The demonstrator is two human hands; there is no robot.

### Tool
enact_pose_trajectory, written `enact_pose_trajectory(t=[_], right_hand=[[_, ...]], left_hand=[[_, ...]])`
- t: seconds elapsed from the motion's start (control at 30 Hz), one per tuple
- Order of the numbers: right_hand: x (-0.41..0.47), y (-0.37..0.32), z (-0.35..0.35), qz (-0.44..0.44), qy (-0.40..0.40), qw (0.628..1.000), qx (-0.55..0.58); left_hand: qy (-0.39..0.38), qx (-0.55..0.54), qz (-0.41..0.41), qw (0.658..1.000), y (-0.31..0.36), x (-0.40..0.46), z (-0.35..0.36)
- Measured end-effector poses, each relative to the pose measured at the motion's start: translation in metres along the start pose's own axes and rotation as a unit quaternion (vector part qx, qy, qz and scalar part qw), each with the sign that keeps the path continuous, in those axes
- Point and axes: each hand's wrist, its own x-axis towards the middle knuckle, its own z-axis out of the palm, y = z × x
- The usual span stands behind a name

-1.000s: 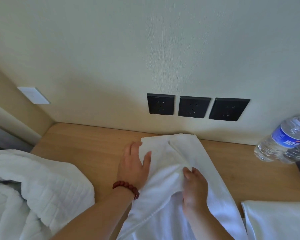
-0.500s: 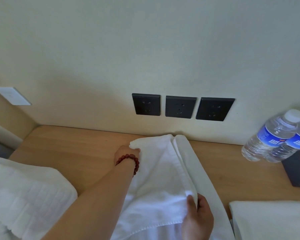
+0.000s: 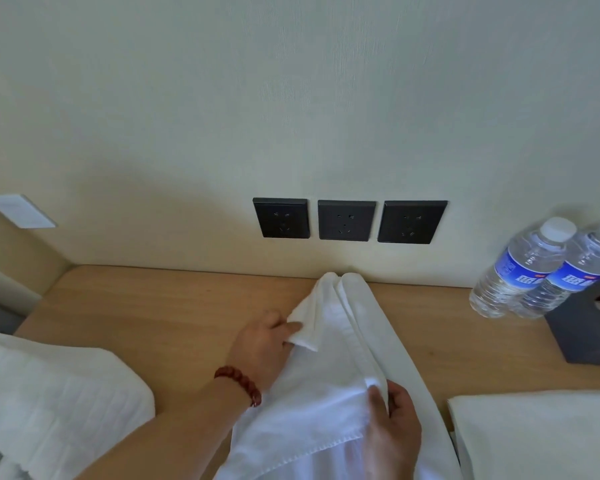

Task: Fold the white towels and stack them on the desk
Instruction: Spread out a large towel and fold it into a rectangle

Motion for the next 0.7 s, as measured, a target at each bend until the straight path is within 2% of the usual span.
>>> enact_pose_trajectory(t=[0.1,0.2,0.27,0.4,0.57,0.7], right_hand=[[-0.002,-0.004,-0.001,0.015,-0.012,1.000,0.025],[-0.008,-0.010,-0.004,0.030,-0.033,0.998,0.040],[-0.014,-0.018,-0.007,0.009,-0.044,0.998,0.032],[-0.028,-0.037,-0.001,-0.059,-0.083,0.995,-0.010],[-0.032,-0.064,0.012,0.028,-0.157,0.986,0.042],[-0.028,-0.072,0.006,0.066,-0.179,0.982,0.012]], left_hand=[[0.013,0.001,0.087,0.996,0.017,-0.021,0.005],[0.037,-0.035,0.089,0.995,0.032,-0.030,0.006],[0.048,-0.051,0.096,0.993,0.040,-0.032,0.005],[0.046,-0.010,0.186,0.981,0.050,-0.039,0.003],[0.079,-0.031,0.213,0.973,0.061,-0.046,-0.001],[0.085,-0.036,0.189,0.978,0.063,-0.049,-0.004]])
